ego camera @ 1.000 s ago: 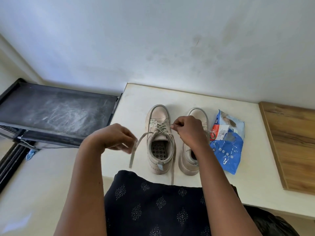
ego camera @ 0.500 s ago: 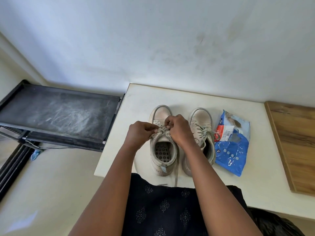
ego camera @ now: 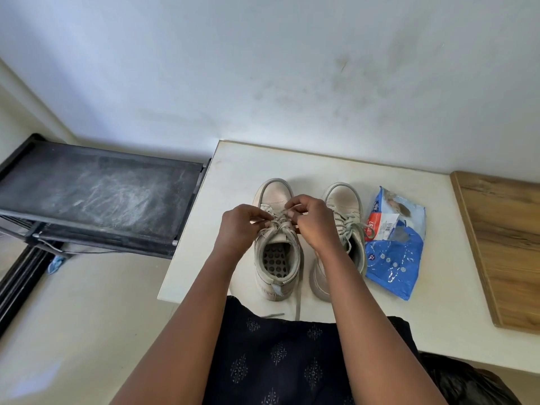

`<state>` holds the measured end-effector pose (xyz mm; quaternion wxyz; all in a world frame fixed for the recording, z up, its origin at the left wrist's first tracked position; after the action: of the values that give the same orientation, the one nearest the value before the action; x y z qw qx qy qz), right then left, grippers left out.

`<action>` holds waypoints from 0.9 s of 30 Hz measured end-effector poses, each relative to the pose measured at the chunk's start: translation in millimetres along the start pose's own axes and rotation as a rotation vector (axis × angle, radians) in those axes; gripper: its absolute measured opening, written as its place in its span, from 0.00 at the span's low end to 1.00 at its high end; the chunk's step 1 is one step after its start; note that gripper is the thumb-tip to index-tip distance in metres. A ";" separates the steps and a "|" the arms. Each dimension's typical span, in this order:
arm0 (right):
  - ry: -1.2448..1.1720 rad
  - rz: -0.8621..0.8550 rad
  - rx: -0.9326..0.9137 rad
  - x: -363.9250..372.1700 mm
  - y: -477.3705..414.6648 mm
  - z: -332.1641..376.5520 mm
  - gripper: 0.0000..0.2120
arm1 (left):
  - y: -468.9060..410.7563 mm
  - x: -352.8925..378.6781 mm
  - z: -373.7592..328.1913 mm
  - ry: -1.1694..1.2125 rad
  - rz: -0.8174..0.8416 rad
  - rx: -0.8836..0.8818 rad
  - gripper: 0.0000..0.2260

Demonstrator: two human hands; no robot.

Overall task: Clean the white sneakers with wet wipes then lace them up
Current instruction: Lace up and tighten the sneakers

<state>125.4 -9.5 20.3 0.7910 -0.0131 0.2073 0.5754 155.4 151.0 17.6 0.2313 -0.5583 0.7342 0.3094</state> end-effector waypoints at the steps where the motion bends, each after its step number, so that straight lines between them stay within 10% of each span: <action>1: -0.003 -0.011 0.002 -2.9 1.1 -1.6 0.12 | -1.0 0.1 -4.6 -0.039 -0.005 0.025 0.05; 7: 0.072 -0.050 -0.003 -0.7 8.8 -2.3 0.14 | -1.0 10.9 -33.2 -0.451 0.019 0.190 0.10; 16: 0.150 -0.038 0.023 6.1 5.7 -5.3 0.09 | 3.4 -1.0 -1.4 -0.047 0.003 0.033 0.08; 27: 0.441 0.014 -0.034 14.1 7.3 7.7 0.13 | 3.8 1.4 -24.9 -0.377 -0.048 0.143 0.09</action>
<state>124.7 7.7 24.1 0.7221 -0.1505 0.3656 0.5676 151.4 133.0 34.9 0.4111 -0.4898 0.6845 0.3502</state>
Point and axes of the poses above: each hand's wrist, its own y-axis away from the middle knuckle, its own x-axis out of the palm, z = x × y, the point moved 9 cm from there along -y, towards the middle knuckle, and after that the axes turned 11 degrees about -y, right-handed, at the moved point
